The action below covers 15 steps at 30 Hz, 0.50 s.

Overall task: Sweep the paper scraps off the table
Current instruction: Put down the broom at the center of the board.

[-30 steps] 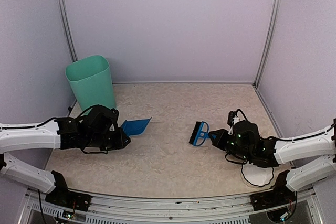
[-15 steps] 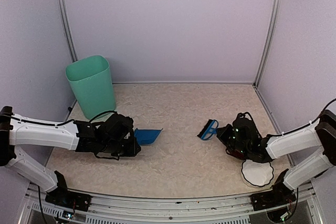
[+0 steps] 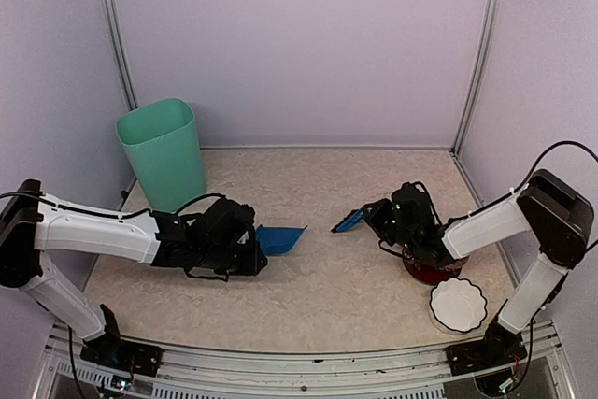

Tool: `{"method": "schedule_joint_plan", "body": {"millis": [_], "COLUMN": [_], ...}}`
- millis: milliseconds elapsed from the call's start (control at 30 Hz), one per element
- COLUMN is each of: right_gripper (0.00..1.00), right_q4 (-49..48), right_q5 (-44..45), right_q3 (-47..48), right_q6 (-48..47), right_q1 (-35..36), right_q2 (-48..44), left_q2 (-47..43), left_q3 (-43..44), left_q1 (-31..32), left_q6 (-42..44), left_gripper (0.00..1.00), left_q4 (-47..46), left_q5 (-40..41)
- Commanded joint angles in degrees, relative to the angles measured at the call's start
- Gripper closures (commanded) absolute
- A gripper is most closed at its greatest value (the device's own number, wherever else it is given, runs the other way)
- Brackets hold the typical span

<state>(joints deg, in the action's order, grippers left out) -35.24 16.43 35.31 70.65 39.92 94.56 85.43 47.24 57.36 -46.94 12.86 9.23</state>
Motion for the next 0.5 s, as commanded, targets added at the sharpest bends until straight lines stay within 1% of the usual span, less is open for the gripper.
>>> {"method": "schedule_joint_plan", "body": {"millis": [0, 167, 300, 367, 467], "right_gripper": [0.60, 0.33, 0.22, 0.14, 0.08], "right_q4": [-0.2, 2.6, 9.3, 12.5, 20.3], "right_q5": [-2.3, -1.5, 2.0, 4.3, 9.0], "right_q3": [3.0, 3.4, 4.2, 5.0, 7.9], "right_q6": [-2.3, -6.4, -9.2, -12.2, -16.7], "right_q1": [-3.2, -5.3, -6.3, -6.3, -6.3], "right_q2": [2.9, 2.6, 0.5, -0.9, -2.4], "left_q2": [1.1, 2.2, 3.6, 4.5, 5.9], "left_q3": [2.2, 3.6, 5.1, 5.8, 6.7], "left_q1": [0.5, 0.8, 1.1, 1.2, 1.3], "left_q6": [1.5, 2.6, 3.5, 3.7, 4.3], "left_gripper": [1.00, 1.00, 0.97, 0.96, 0.93], "left_q4": [-1.9, -2.7, -2.8, -2.8, -3.1], "left_q5": [-0.6, -1.3, -1.7, -1.9, -2.1]}}
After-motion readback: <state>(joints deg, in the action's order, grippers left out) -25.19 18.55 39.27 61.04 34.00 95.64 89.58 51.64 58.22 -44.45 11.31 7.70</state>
